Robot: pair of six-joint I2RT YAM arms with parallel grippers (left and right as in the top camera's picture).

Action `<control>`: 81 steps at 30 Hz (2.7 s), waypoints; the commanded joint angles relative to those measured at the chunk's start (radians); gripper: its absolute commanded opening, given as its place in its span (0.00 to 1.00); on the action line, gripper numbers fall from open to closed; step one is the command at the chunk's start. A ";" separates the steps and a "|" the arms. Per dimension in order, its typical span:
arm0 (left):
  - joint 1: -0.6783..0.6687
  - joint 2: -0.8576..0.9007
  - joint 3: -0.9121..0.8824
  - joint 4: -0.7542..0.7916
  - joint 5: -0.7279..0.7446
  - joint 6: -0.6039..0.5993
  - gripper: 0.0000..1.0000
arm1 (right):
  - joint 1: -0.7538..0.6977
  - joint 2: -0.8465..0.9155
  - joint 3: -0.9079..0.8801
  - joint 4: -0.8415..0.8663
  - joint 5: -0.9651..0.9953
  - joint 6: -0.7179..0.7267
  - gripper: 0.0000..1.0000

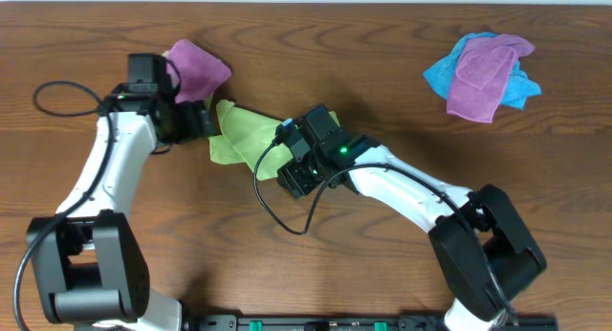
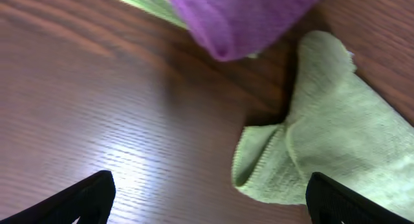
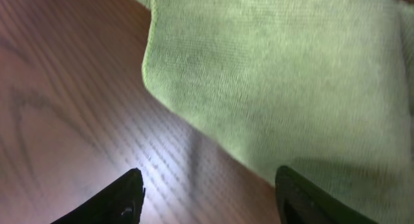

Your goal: Fold the cloth

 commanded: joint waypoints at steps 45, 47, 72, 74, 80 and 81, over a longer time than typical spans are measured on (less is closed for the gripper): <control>0.069 -0.056 0.007 -0.008 0.169 0.010 0.96 | 0.126 -0.003 0.380 -0.398 0.328 -0.028 0.01; 0.069 -0.065 0.007 -0.007 0.169 0.010 0.96 | 0.126 -0.053 0.380 -0.478 0.316 -0.027 0.01; 0.069 -0.108 0.007 -0.007 0.222 0.010 0.95 | 0.241 -0.330 0.082 -0.836 0.222 0.168 0.28; 0.069 -0.108 0.007 -0.007 0.236 0.010 0.95 | 0.241 -0.332 0.082 -0.850 0.227 0.192 0.49; 0.069 -0.108 0.007 -0.007 0.291 0.011 0.95 | 0.241 -0.338 0.081 -0.910 0.268 0.304 0.82; 0.069 -0.108 0.007 -0.007 0.301 0.011 0.95 | 0.241 -0.338 0.081 -0.905 0.300 0.341 0.85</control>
